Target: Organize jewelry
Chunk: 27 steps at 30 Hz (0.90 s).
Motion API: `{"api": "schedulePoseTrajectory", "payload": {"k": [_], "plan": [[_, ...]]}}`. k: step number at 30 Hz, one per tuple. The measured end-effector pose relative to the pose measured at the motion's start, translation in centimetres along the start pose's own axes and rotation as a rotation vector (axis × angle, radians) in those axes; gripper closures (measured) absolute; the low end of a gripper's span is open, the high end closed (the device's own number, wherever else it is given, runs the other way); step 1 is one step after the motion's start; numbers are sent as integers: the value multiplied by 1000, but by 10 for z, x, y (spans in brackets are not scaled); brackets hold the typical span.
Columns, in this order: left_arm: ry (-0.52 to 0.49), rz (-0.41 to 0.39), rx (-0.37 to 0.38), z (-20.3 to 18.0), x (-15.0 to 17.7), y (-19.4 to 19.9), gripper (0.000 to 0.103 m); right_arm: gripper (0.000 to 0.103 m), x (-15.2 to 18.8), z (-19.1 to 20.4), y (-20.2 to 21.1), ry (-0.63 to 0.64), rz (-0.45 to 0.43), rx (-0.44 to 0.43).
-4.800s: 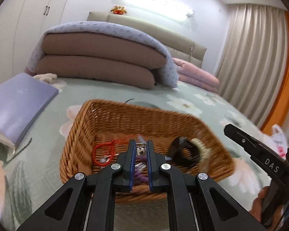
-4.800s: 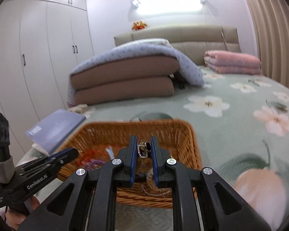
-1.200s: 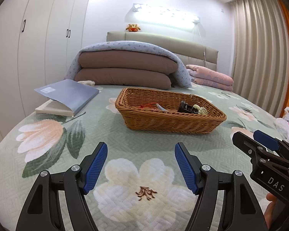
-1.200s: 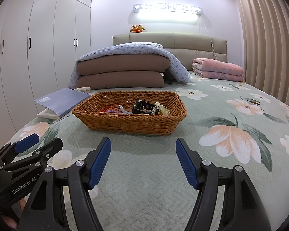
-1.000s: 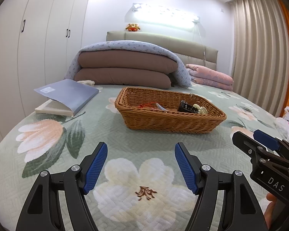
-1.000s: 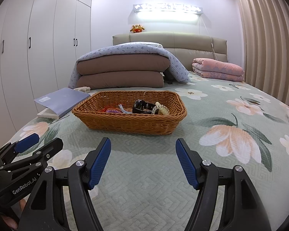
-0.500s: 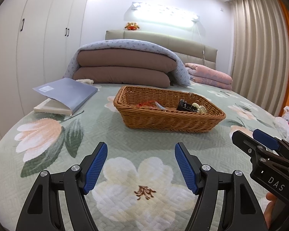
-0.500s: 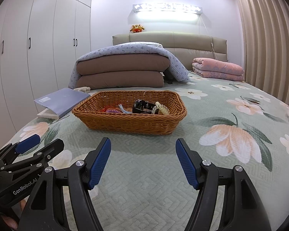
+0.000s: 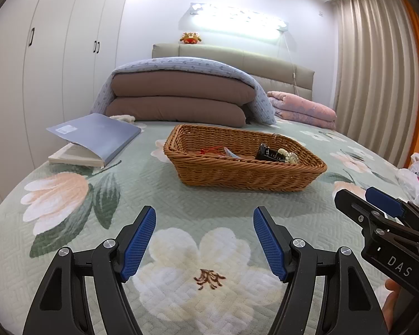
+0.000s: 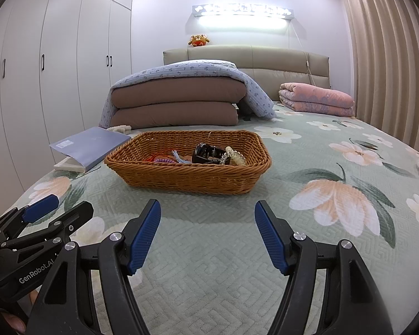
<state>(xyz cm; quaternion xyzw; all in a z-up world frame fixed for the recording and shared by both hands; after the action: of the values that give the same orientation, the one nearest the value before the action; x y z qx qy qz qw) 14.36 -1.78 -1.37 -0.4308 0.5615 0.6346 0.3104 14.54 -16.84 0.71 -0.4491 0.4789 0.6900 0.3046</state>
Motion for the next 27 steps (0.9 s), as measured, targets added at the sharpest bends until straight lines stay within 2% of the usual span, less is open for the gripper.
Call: {"api": "schedulePoseTrajectory", "payload": {"k": [19, 27], "plan": [[-11, -6, 1, -2, 0, 2, 29, 30, 2, 1, -1, -1, 5, -2], [-24, -32, -5, -3, 0, 6, 29, 30, 3, 1, -2, 0, 5, -2]]}}
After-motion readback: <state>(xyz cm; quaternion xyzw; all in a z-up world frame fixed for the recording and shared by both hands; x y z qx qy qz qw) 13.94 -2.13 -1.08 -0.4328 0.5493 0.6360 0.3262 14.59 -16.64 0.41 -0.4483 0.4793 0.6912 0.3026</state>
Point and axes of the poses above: each gripper's, at about its wrist camera, not at the fingertips, and y roughly against the way its jaws point, z to its left, x to its underside, the point moved 7 cm from there along -y, roughly the way its jaws point, and after that the axes turned 14 degrees about -x, right-handed, at the moved point
